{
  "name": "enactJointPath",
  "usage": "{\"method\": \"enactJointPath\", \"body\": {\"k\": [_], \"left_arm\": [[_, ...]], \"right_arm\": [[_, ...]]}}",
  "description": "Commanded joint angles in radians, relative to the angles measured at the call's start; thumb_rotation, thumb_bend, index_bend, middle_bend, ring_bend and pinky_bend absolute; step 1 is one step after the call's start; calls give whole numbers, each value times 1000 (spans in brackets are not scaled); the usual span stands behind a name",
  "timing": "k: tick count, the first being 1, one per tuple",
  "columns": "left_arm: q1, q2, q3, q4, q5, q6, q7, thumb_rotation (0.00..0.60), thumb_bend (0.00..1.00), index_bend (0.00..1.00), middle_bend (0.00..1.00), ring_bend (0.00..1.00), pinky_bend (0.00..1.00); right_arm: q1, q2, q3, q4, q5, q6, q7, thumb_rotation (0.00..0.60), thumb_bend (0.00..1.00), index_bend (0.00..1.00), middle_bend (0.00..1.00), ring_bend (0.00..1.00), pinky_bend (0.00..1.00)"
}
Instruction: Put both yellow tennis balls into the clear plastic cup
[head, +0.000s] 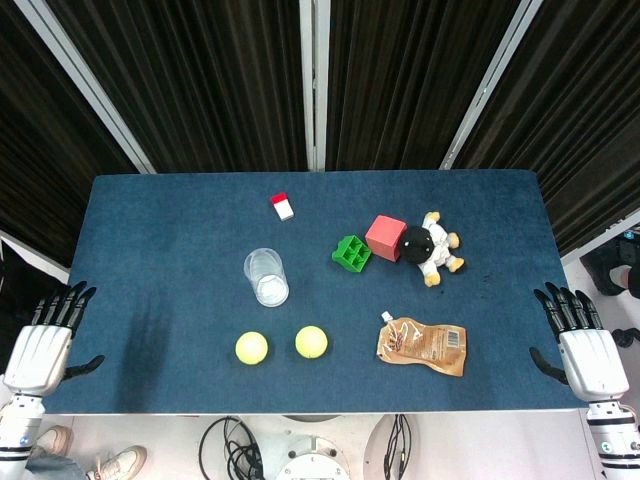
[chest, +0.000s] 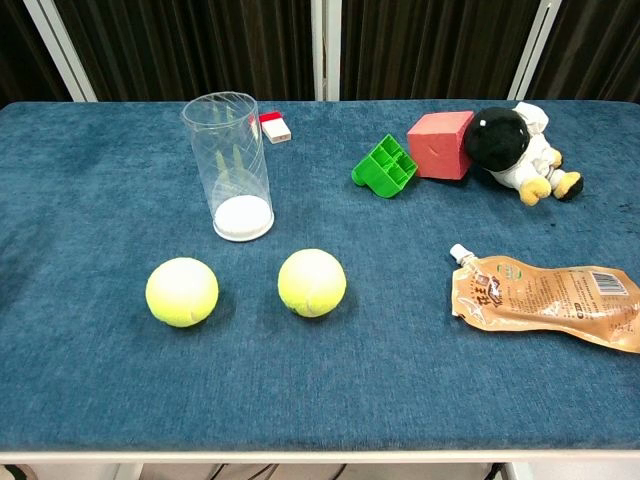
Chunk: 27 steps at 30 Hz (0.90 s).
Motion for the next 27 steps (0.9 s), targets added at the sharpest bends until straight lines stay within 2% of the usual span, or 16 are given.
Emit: {"method": "enactJointPath", "body": {"k": [1, 10, 17, 22, 27], "left_arm": [[-5, -1, -4, -3, 4, 0, 4, 600, 96, 0, 0, 0, 5], [-32, 21, 10, -55, 58, -19, 11, 600, 97, 0, 0, 0, 16], [-81, 8, 52, -36, 215, -18, -126, 600, 92, 6, 0, 0, 88], [-128, -27, 72, -34, 301, -60, -70, 600, 93, 32, 12, 0, 116], [-188, -60, 72, -68, 311, -170, 17, 600, 93, 36, 17, 0, 125]], "right_arm": [[1, 1, 0, 2, -1, 0, 1, 600, 228, 0, 0, 0, 0], [-3, 13, 2, -9, -5, 14, -8, 600, 228, 0, 0, 0, 0], [-5, 1, 13, 4, 6, 25, -2, 600, 228, 0, 0, 0, 0], [-3, 5, 21, 3, 13, 27, -2, 600, 228, 0, 0, 0, 0], [-10, 8, 25, -3, 18, 39, 7, 600, 229, 0, 0, 0, 0]]}}
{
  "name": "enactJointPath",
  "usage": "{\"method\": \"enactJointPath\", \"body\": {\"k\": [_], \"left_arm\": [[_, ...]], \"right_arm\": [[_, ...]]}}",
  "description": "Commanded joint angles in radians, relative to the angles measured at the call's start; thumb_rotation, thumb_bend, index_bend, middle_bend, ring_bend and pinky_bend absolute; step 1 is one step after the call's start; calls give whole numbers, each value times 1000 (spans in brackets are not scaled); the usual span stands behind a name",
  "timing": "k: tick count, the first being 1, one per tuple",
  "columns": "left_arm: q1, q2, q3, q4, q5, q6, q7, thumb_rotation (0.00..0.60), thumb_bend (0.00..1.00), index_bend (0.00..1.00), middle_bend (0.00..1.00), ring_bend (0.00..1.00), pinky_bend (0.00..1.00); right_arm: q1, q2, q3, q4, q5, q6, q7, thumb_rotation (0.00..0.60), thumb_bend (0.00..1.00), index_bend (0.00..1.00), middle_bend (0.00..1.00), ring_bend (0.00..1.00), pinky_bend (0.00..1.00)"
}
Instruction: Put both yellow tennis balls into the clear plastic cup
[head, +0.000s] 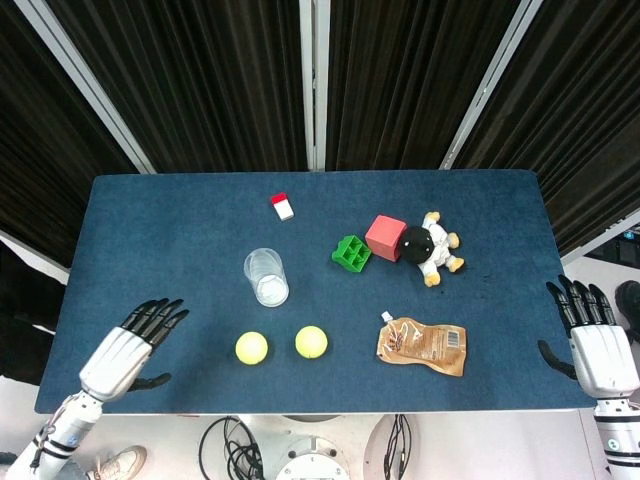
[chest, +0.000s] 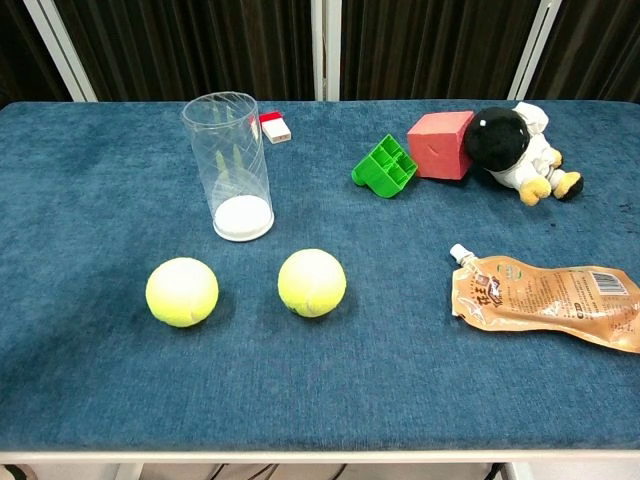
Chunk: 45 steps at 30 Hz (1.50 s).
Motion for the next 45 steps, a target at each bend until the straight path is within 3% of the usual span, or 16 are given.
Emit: {"method": "enactJointPath", "body": {"k": [1, 10, 17, 25, 31, 35, 41, 45], "left_arm": [[-58, -39, 2, -25, 10, -91, 71, 600, 92, 36, 17, 0, 125], [-171, -182, -20, 11, -25, -254, 93, 600, 92, 66, 65, 10, 147], [-220, -275, -38, 46, -119, -368, 161, 600, 93, 66, 68, 31, 199], [-259, -350, -59, 120, -199, -420, 183, 600, 100, 118, 112, 64, 234], [-267, -383, -56, 166, -210, -394, 181, 600, 135, 306, 252, 223, 408], [-269, -395, -52, 186, -208, -371, 178, 600, 163, 418, 387, 370, 581], [-265, -399, -45, 194, -200, -328, 217, 600, 189, 510, 494, 529, 754], [-249, -356, -37, 130, -146, -238, 246, 600, 191, 542, 529, 565, 797]], "right_arm": [[-5, 2, 0, -2, 0, 8, 3, 600, 230, 0, 0, 0, 0], [-31, 24, -2, -8, -1, 45, 29, 600, 231, 0, 0, 0, 0], [-40, 40, 11, 1, 11, 63, 64, 600, 235, 0, 0, 0, 0], [-41, 42, 11, 5, 14, 56, 75, 600, 238, 0, 0, 0, 0], [-42, 42, 14, 12, 21, 52, 82, 600, 237, 0, 0, 0, 0], [-41, 41, 13, 14, 24, 46, 82, 600, 238, 0, 0, 0, 0], [-40, 38, 12, 13, 24, 40, 76, 600, 240, 0, 0, 0, 0], [-39, 37, 14, 12, 28, 36, 73, 600, 245, 0, 0, 0, 0]]}}
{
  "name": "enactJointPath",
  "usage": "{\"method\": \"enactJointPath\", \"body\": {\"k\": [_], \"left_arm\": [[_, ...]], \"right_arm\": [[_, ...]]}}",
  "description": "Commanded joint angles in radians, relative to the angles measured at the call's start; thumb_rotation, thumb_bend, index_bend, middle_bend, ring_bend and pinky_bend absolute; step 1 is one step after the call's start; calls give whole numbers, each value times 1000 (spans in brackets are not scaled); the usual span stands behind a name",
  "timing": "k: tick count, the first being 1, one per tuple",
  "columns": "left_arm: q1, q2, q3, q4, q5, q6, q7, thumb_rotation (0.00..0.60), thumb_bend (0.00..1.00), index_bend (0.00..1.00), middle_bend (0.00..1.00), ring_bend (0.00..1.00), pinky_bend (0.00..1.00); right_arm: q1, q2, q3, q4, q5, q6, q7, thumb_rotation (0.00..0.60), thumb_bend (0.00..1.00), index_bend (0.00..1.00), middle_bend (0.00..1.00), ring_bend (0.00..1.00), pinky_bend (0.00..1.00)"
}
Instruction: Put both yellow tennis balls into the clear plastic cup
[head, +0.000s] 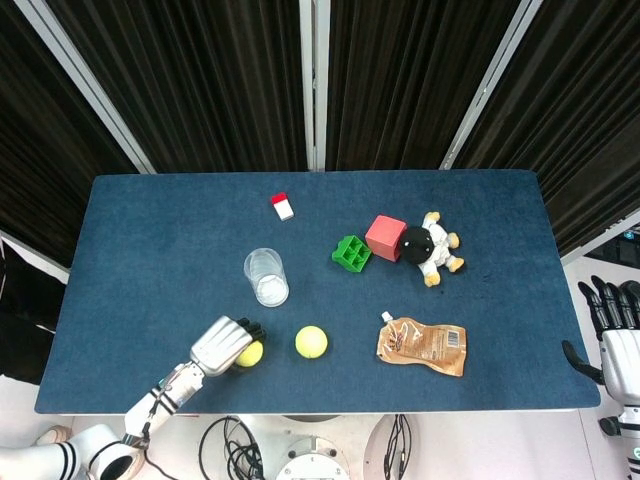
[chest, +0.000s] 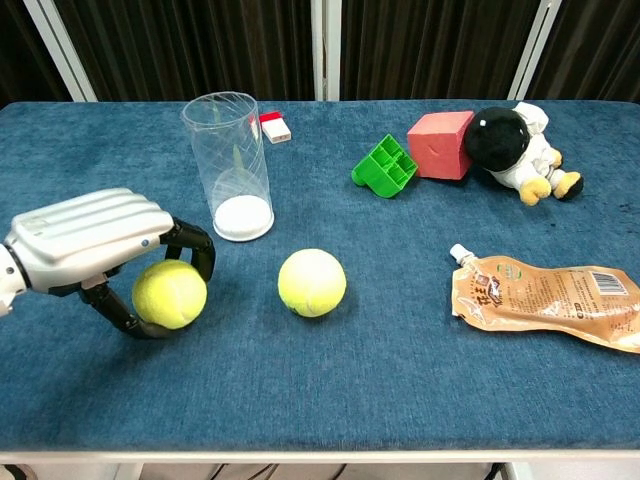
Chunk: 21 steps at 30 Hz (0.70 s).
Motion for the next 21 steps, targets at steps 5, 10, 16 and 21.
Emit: {"method": "enactJointPath", "body": {"k": [5, 10, 16, 21], "left_arm": [[44, 164, -27, -185, 75, 200, 63, 600, 192, 562, 546, 580, 808], [50, 274, -104, -299, 53, 274, 83, 600, 212, 585, 566, 602, 824], [1, 305, -198, -362, -27, 243, 86, 600, 216, 589, 570, 606, 826], [-80, 259, -250, -356, -109, 146, 67, 600, 216, 589, 568, 606, 824]], "right_arm": [[8, -2, -1, -9, -15, -5, -5, 600, 247, 0, 0, 0, 0], [16, -9, -16, -9, -41, -18, -28, 600, 249, 0, 0, 0, 0], [14, -8, -15, -21, -52, -4, -32, 600, 251, 0, 0, 0, 0], [11, -4, -15, -34, -56, 5, -40, 600, 255, 0, 0, 0, 0]]}}
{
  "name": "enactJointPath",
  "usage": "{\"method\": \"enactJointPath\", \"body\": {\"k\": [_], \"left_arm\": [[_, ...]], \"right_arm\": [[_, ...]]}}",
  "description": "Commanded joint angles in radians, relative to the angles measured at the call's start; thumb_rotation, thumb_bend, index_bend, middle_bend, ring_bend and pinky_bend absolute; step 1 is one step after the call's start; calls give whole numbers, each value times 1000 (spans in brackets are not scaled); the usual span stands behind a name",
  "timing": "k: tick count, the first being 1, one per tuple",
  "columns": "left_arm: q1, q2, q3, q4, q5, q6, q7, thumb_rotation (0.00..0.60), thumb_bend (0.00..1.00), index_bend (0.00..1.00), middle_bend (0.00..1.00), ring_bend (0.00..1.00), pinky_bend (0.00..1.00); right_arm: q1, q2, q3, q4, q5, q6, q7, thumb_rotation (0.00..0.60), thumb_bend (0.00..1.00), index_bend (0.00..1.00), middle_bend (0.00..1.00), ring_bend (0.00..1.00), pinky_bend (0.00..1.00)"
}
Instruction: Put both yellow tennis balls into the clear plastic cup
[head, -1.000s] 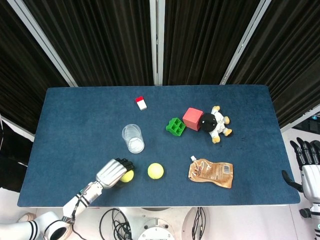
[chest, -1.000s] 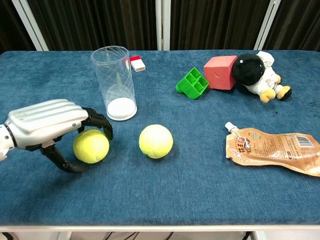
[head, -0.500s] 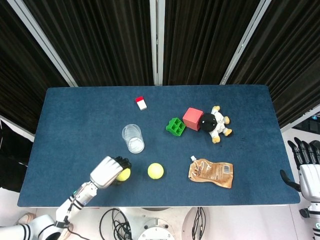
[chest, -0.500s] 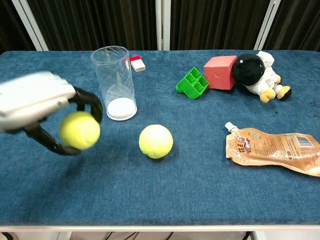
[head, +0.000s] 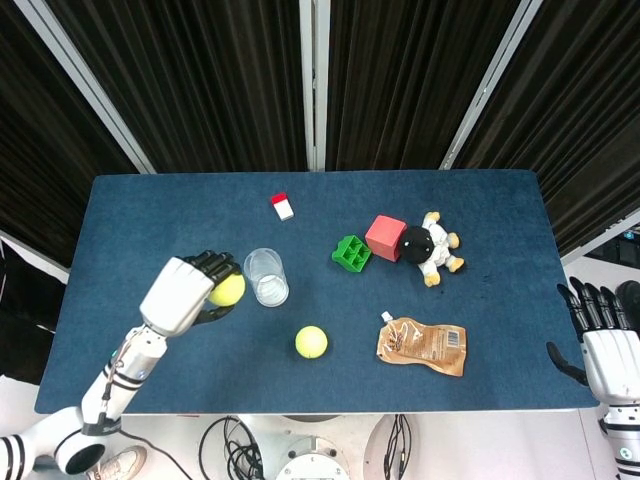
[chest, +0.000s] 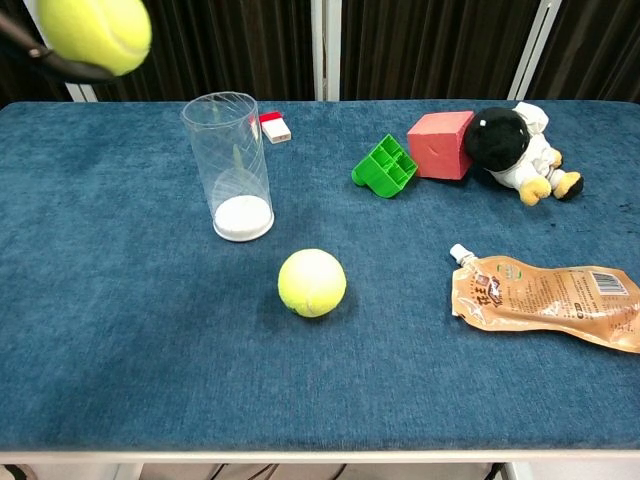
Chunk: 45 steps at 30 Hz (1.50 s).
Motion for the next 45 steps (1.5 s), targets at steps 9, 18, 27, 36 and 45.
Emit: {"method": "enactJointPath", "body": {"k": [9, 18, 27, 36, 45], "left_arm": [[-172, -140, -91, 98, -180, -173, 66, 600, 215, 589, 568, 603, 824], [-236, -197, -103, 176, -268, -218, 112, 600, 210, 584, 563, 598, 818], [-243, -199, -85, 193, -282, -188, 143, 600, 202, 570, 543, 573, 794], [-238, -155, -60, 171, -333, -220, 129, 600, 182, 355, 352, 308, 510], [-240, -114, -40, 136, -335, -233, 97, 600, 164, 214, 243, 232, 442]], "right_arm": [[-4, 6, 8, -10, 28, -4, -10, 600, 256, 0, 0, 0, 0], [-5, 7, 25, -2, 55, 0, -13, 600, 251, 0, 0, 0, 0], [-9, 16, 28, -11, 80, -13, 7, 600, 266, 0, 0, 0, 0], [-16, 23, 28, -24, 82, -5, 5, 600, 273, 0, 0, 0, 0], [-13, 19, 29, -31, 84, -14, -4, 600, 275, 0, 0, 0, 0]]}}
